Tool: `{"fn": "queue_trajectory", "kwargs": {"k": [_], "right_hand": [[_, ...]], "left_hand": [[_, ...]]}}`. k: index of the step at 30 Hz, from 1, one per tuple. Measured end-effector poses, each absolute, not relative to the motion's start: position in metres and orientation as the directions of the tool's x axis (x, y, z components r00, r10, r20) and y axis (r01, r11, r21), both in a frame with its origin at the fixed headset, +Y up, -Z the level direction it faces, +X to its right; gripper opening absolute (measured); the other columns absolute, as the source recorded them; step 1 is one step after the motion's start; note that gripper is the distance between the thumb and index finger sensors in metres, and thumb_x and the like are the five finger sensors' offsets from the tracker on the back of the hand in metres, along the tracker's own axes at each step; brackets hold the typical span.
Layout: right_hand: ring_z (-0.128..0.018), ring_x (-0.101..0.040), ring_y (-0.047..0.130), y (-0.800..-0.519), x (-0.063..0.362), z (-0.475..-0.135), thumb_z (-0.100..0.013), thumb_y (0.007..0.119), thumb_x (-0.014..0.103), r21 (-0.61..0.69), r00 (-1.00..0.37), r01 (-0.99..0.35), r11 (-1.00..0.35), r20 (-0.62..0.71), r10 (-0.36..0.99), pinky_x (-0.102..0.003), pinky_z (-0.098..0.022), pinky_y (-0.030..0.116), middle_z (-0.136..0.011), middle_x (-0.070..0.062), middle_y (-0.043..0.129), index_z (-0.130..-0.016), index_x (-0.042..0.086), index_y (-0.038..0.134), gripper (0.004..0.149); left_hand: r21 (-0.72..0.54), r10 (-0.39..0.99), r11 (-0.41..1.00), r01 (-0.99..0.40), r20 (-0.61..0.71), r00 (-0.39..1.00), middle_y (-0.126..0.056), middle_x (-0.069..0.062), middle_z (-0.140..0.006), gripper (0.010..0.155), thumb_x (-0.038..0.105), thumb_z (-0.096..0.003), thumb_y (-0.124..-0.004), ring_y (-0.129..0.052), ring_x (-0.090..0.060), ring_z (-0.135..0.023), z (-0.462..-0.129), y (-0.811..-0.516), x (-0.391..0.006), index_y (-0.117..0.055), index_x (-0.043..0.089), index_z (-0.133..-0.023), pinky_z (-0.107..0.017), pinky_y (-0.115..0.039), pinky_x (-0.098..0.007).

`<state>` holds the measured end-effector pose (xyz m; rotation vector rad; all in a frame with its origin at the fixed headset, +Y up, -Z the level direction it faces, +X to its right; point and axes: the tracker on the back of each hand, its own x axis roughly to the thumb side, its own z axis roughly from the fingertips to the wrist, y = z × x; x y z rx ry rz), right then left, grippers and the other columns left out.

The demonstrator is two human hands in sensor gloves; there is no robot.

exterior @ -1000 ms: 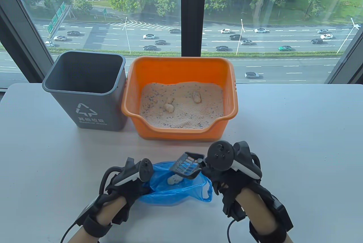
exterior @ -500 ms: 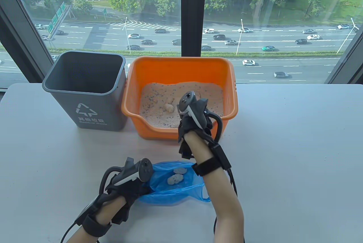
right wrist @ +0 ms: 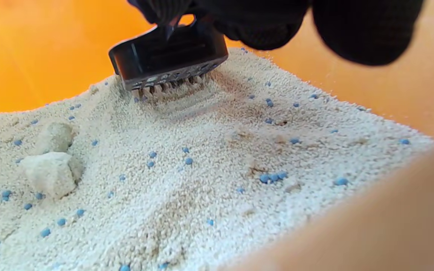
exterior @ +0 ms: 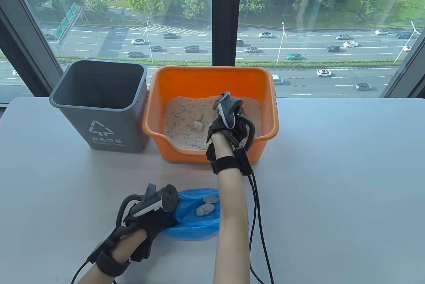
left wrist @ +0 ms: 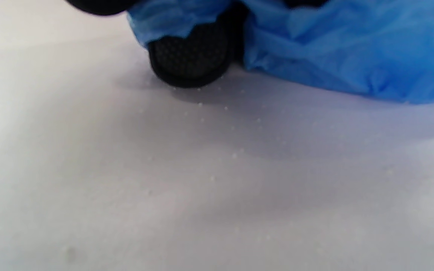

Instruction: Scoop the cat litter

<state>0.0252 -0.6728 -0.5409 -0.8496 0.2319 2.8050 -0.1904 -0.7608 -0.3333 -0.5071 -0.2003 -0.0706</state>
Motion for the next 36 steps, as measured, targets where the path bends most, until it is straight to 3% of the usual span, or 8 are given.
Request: {"fn": "queue_trajectory", "kwargs": {"k": [10,15,18,21,25,31,34,36], "right_hand": [[-0.028,-0.005,0.081,-0.675,0.021,-0.535,-0.044,0.065,0.034,0.03,-0.836,-0.234,-0.972,-0.517,0.185,-0.034,-0.024,0.08,-0.077,-0.028,0.067,-0.091,0.0,0.059,0.059],[-0.026,-0.006,0.081,-0.668,0.012,-0.518,-0.043,0.066,0.034,-0.088,-0.925,-0.252,-0.964,-0.27,0.267,-0.035,-0.023,0.08,-0.076,-0.028,0.068,-0.09,0.0,0.06,0.058],[-0.026,-0.006,0.081,-0.663,0.014,-0.502,-0.044,0.066,0.034,-0.205,-0.885,-0.23,-0.951,-0.362,0.292,-0.034,-0.022,0.08,-0.076,-0.028,0.068,-0.09,0.0,0.06,0.058],[-0.026,-0.007,0.08,-0.662,0.014,-0.5,-0.044,0.066,0.033,-0.137,-0.901,-0.298,-0.945,-0.285,0.326,-0.034,-0.022,0.079,-0.076,-0.029,0.068,-0.09,-0.001,0.061,0.058],[-0.024,-0.007,0.08,-0.655,0.016,-0.485,-0.044,0.067,0.033,-0.243,-0.826,-0.306,-0.921,-0.413,0.383,-0.034,-0.019,0.079,-0.074,-0.03,0.069,-0.089,-0.002,0.062,0.058],[-0.024,-0.008,0.081,-0.646,0.017,-0.474,-0.043,0.068,0.032,-0.24,-0.846,-0.292,-0.926,-0.386,0.367,-0.035,-0.019,0.078,-0.074,-0.03,0.069,-0.089,-0.003,0.063,0.057],[-0.024,-0.008,0.081,-0.642,0.018,-0.468,-0.044,0.067,0.032,-0.148,-0.855,-0.349,-0.925,-0.355,0.379,-0.035,-0.021,0.078,-0.075,-0.029,0.069,-0.089,-0.001,0.063,0.056],[-0.024,-0.009,0.081,-0.639,0.019,-0.461,-0.044,0.068,0.031,-0.274,-0.851,-0.3,-0.914,-0.355,0.386,-0.036,-0.02,0.078,-0.075,-0.03,0.069,-0.089,-0.002,0.063,0.056]], "left_hand": [[-0.471,-0.026,0.873,0.124,0.21,0.977,-0.082,0.007,-0.077,0.07,0.048,-0.0466,-0.078,-0.094,-0.011,-0.052,-0.333,-0.761,-0.19,-0.041,0.043,-0.106,-0.045,-0.071,-0.038],[-0.472,-0.025,0.873,0.124,0.21,0.977,-0.082,0.007,-0.077,0.07,0.048,-0.0467,-0.078,-0.094,-0.011,-0.052,-0.334,-0.761,-0.19,-0.041,0.042,-0.106,-0.045,-0.071,-0.038],[-0.471,-0.028,0.873,0.126,0.211,0.977,-0.082,0.007,-0.077,0.07,0.048,-0.0467,-0.078,-0.094,-0.011,-0.052,-0.333,-0.761,-0.19,-0.041,0.042,-0.106,-0.045,-0.071,-0.039],[-0.468,-0.032,0.874,0.13,0.212,0.977,-0.082,0.007,-0.077,0.07,0.048,-0.0468,-0.078,-0.094,-0.011,-0.052,-0.333,-0.761,-0.19,-0.041,0.042,-0.106,-0.045,-0.071,-0.039],[-0.468,-0.032,0.874,0.13,0.212,0.977,-0.082,0.007,-0.077,0.07,0.048,-0.0468,-0.078,-0.094,-0.011,-0.052,-0.333,-0.761,-0.189,-0.041,0.042,-0.106,-0.045,-0.071,-0.038],[-0.466,-0.037,0.874,0.135,0.215,0.976,-0.082,0.007,-0.077,0.07,0.047,-0.0468,-0.078,-0.094,-0.011,-0.052,-0.333,-0.761,-0.189,-0.041,0.042,-0.106,-0.045,-0.071,-0.039],[-0.465,-0.037,0.875,0.136,0.216,0.976,-0.082,0.007,-0.077,0.07,0.047,-0.0468,-0.078,-0.094,-0.011,-0.052,-0.333,-0.761,-0.188,-0.041,0.042,-0.106,-0.045,-0.071,-0.039],[-0.466,-0.035,0.875,0.134,0.214,0.976,-0.082,0.007,-0.077,0.07,0.048,-0.0468,-0.078,-0.094,-0.011,-0.052,-0.333,-0.761,-0.189,-0.041,0.042,-0.106,-0.045,-0.071,-0.039]]}}
